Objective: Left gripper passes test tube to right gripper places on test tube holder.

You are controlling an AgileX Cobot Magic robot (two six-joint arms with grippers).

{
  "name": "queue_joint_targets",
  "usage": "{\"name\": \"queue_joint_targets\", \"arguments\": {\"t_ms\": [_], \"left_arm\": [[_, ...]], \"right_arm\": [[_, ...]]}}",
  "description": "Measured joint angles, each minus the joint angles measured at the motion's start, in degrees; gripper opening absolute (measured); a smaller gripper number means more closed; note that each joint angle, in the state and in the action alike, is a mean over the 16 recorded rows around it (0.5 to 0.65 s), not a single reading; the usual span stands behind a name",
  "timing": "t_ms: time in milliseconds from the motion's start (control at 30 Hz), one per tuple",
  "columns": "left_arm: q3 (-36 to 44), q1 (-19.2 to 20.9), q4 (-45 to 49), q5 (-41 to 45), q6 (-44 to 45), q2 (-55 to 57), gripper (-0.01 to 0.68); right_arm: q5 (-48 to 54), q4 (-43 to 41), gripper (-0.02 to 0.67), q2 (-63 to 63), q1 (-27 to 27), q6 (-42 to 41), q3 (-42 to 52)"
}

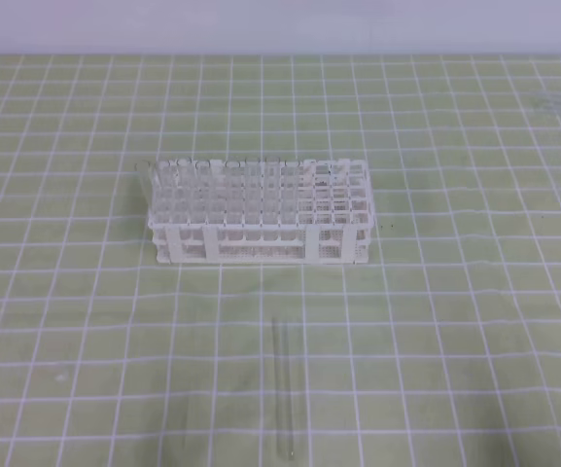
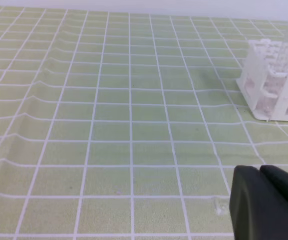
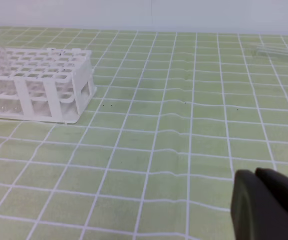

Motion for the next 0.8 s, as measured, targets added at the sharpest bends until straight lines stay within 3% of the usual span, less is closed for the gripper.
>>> {"name": "queue_joint_targets", "arguments": {"t_ms": [467, 800], "left_arm": [[-0.14, 0.02, -0.49, -1.03, -0.01, 0.38, -0.003], [-0.10, 0.01, -10.06, -7.47, -0.41, 0.25, -0.003]], "right_arm": [[-0.03, 0.00, -0.018, 0.00, 0.00, 0.00, 0.00], [-4.37, 6.33, -0.018, 0.02, 0.00, 0.01, 0.00]]}}
